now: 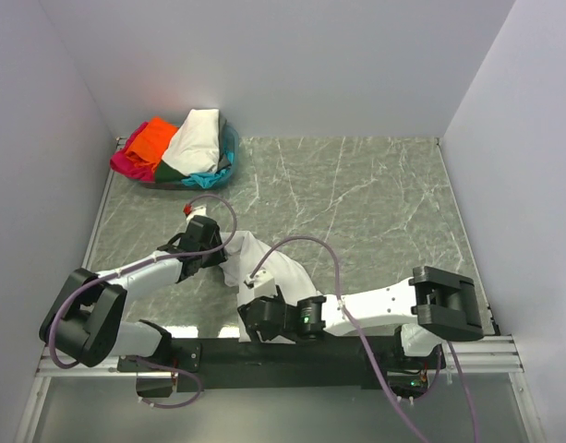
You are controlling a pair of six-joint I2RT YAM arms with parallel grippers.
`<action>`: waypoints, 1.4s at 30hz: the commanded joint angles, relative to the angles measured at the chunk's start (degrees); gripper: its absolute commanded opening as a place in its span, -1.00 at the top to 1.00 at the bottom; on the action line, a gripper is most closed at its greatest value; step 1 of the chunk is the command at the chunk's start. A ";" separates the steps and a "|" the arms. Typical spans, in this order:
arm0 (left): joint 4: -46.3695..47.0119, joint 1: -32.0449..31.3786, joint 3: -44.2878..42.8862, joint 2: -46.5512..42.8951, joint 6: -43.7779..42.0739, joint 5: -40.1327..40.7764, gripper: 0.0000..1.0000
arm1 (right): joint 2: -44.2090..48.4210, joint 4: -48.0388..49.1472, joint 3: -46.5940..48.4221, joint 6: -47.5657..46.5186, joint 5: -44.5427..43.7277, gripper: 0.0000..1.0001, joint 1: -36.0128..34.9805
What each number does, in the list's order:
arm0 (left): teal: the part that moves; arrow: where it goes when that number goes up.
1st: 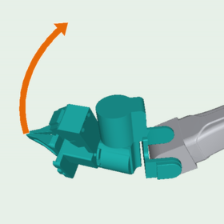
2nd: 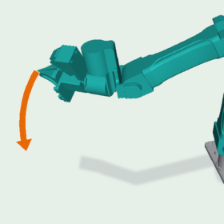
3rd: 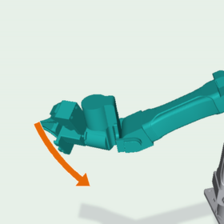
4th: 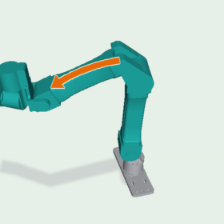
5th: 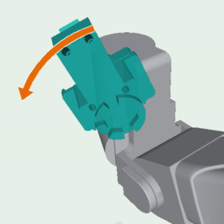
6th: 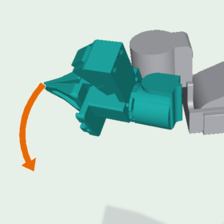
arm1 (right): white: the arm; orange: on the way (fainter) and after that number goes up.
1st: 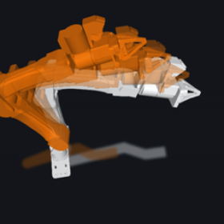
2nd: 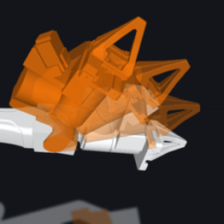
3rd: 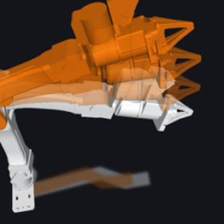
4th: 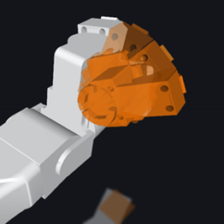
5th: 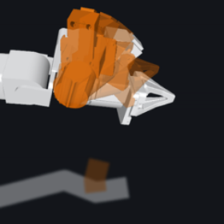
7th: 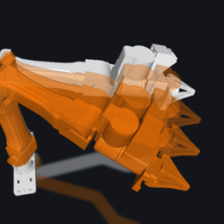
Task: Fold and stack the t-shirts
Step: Flatten the tshirt out
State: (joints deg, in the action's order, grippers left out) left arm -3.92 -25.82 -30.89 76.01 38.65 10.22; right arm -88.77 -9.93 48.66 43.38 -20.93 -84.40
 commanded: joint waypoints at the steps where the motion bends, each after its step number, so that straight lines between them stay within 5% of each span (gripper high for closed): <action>1: 1.02 0.16 -2.24 -0.16 -0.07 -0.99 0.20 | -2.01 0.97 2.84 0.75 0.18 -0.43 -0.41; 3: 1.29 0.16 -2.33 0.02 -0.16 -1.25 0.40 | -4.12 1.41 3.19 0.75 0.97 -0.36 -0.41; 6: 1.37 0.16 -2.59 -0.07 -0.60 -1.69 0.76 | -5.88 0.36 4.16 1.27 0.80 0.05 -0.33; 7: 1.37 0.16 -2.68 -0.07 -0.86 -1.87 0.86 | -6.06 -0.08 4.51 1.36 0.54 0.56 -0.24; 9: 0.94 0.16 -3.12 -1.47 -1.12 -1.69 0.99 | -5.02 -1.66 4.60 1.63 -1.30 0.99 -0.24; 14: -3.62 0.33 -7.23 -8.66 -2.97 0.85 0.99 | 0.69 -7.37 4.69 -0.48 -7.54 1.00 1.78; 25: -17.16 2.18 -17.35 -27.13 -4.11 1.65 0.99 | 31.63 -21.88 3.72 -8.47 -21.34 1.00 16.71; 32: -15.25 7.26 -17.71 -24.71 -5.17 0.78 0.99 | 38.59 -16.81 1.44 -16.55 -16.80 1.00 35.92; 34: -12.44 9.03 -16.83 -21.01 -5.34 -0.81 0.79 | 37.36 -14.69 0.38 -18.05 -14.77 1.00 41.40; 35: -9.90 9.91 -16.57 -16.99 -5.26 -1.60 0.31 | 35.09 -12.85 0.38 -19.28 -12.49 0.95 43.95; 37: -8.13 9.92 -16.92 -13.01 -5.17 -2.65 -0.10 | 32.45 -11.69 1.34 -20.43 -10.63 0.62 49.58; 39: -5.15 9.74 -17.01 -9.31 -4.47 -6.25 -0.91 | 29.19 -12.47 3.35 -21.05 -11.15 -0.01 50.12; 42: -2.41 7.46 -13.85 -8.60 -3.76 -6.88 -0.97 | 29.79 -11.34 1.89 -20.61 -7.48 -0.21 50.04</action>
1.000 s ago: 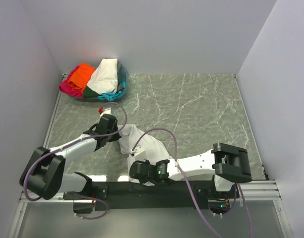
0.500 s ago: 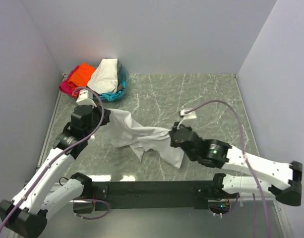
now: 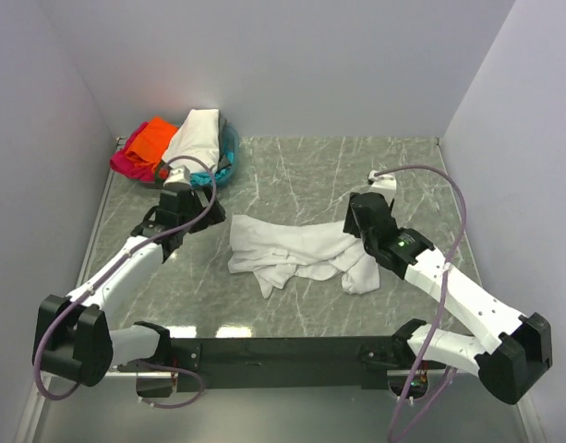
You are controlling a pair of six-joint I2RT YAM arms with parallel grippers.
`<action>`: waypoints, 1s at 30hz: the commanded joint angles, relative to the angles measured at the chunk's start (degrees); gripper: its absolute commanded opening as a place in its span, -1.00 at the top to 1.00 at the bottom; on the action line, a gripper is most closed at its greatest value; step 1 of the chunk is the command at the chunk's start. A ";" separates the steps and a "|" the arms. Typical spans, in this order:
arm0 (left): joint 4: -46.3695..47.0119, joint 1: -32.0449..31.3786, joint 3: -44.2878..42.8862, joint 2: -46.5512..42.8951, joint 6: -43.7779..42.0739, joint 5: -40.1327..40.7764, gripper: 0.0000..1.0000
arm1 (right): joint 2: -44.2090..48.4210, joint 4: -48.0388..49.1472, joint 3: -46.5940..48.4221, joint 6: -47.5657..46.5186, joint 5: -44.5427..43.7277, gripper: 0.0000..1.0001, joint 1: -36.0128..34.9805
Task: Fold and stack the t-shirts
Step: Flatten the tshirt out
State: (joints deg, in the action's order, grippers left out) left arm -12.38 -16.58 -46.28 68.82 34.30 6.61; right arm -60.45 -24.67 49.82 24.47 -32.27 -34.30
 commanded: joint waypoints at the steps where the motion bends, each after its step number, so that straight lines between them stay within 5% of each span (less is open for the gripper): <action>1: 6.23 -2.40 2.42 -1.49 0.76 -3.01 -0.99 | 2.17 4.01 -0.24 -1.44 4.75 -0.23 -0.15; 8: 13.68 -4.78 11.12 2.18 4.45 -7.31 -0.83 | 6.92 5.68 -6.75 0.31 10.91 -0.24 -0.15; 22: 17.74 -8.03 6.12 16.78 4.63 -9.16 -0.37 | 10.52 6.21 -11.32 1.81 13.99 -0.23 -0.32; 25: 18.97 -8.47 5.77 18.01 4.81 -9.69 -0.10 | 10.79 6.56 -12.12 1.90 14.08 -0.23 -0.32; 30: 17.48 -9.00 4.54 18.81 4.19 -8.99 0.61 | 10.70 6.12 -12.47 1.90 13.64 -0.23 -0.24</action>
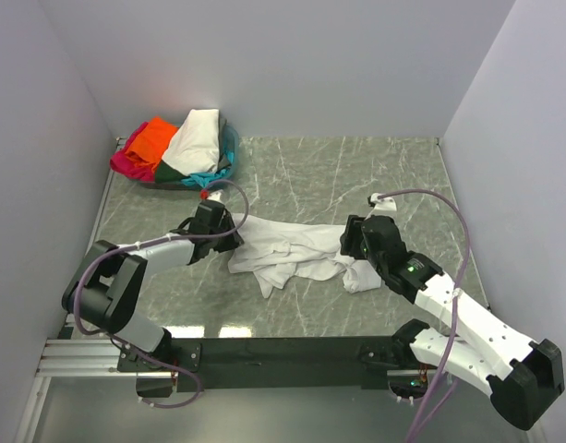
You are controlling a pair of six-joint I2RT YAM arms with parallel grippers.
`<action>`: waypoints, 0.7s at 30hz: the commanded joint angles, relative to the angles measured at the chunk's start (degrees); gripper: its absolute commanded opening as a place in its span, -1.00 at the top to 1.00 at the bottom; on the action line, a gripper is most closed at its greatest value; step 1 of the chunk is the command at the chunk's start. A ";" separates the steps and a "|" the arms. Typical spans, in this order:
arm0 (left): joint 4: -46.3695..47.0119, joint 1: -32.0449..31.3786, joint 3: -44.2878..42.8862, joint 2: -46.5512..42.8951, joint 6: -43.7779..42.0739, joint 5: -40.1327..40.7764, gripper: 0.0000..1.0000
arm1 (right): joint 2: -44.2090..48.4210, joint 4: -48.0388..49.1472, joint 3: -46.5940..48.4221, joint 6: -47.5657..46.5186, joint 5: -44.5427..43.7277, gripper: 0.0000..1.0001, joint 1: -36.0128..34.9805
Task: Fold and stack the t-shirts
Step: Flatten the tshirt out
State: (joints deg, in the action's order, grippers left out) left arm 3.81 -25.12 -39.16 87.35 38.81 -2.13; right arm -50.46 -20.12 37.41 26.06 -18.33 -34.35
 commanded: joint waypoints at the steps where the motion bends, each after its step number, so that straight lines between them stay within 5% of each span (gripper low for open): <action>1: 0.85 -0.45 -2.85 -0.77 -0.31 -0.16 0.72 | 0.71 1.31 -0.05 0.22 -0.39 -0.23 -0.19; 5: -3.01 -0.54 -3.56 -6.21 -0.66 1.60 0.99 | 0.80 0.52 0.12 -0.31 1.36 -0.22 -0.54; 21: -13.13 0.87 -6.72 -20.73 -3.21 4.50 0.99 | -13.17 5.79 0.12 1.71 4.44 -0.19 -3.35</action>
State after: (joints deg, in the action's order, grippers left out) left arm -7.62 -24.86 -44.60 68.23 36.99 1.43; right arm -62.00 -17.74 36.99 27.35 -14.44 -36.60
